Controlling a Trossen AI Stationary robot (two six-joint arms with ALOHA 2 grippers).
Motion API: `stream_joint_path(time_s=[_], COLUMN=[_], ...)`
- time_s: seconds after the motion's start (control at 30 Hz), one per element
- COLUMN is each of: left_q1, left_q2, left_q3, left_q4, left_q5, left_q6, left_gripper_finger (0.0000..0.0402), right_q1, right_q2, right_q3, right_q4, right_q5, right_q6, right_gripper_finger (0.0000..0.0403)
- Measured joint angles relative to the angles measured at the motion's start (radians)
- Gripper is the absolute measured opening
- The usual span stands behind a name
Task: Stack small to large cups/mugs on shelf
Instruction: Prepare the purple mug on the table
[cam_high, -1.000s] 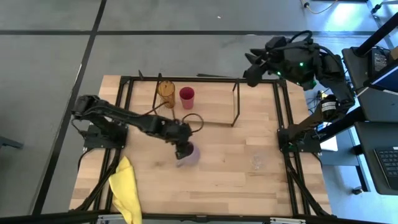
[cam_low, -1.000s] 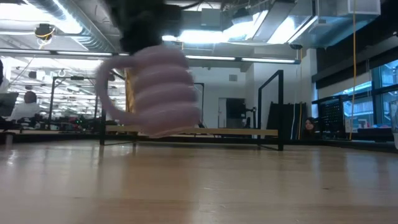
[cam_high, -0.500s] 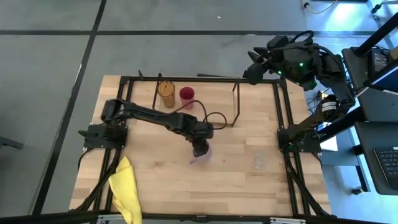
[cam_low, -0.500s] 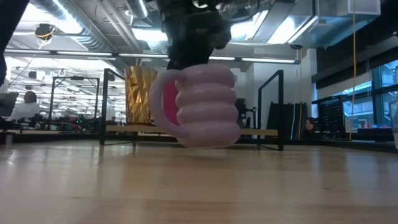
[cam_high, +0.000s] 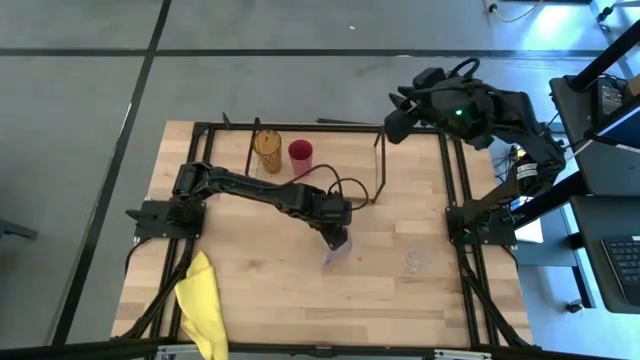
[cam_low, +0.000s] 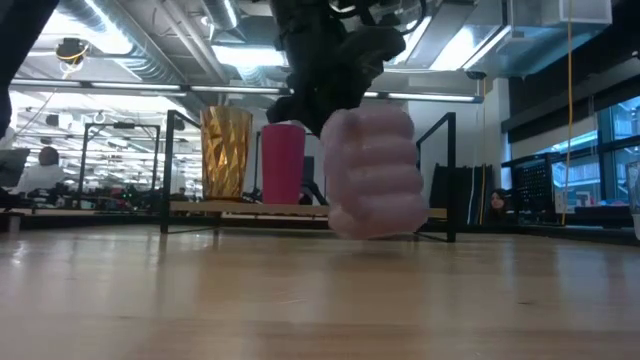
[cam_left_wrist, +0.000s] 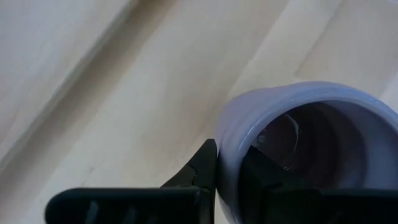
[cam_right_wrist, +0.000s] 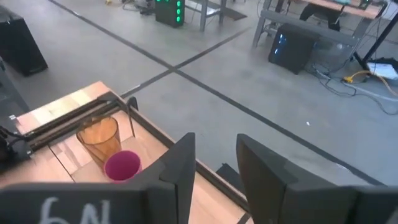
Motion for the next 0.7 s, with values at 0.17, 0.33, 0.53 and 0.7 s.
stream_joint_path(time_s=[0.17, 0.33, 0.53, 0.7], left_q1=[-0.018, -0.028, -0.049, -0.054], left_q2=[0.002, 0.001, -0.001, -0.001], left_q3=[0.0, 0.0, 0.001, 0.021], left_q4=[-0.038, -0.03, -0.028, -0.03], left_q5=[0.004, -0.013, -0.047, -0.062], left_q6=[-0.026, -0.05, -0.054, -0.051], left_gripper_finger=[0.0032, 0.0051, 0.0079, 0.0096], right_q1=[0.0, 0.0, 0.0, 0.0], right_q2=[0.0, 0.0, 0.0, -0.002], right_q3=[-0.055, -0.087, -0.089, -0.089], right_q4=[0.021, 0.051, 0.054, 0.054], right_q5=[-0.019, -0.026, -0.028, -0.028], right_q6=[0.007, 0.004, 0.003, 0.002], right_gripper_finger=[0.0119, 0.012, 0.012, 0.012])
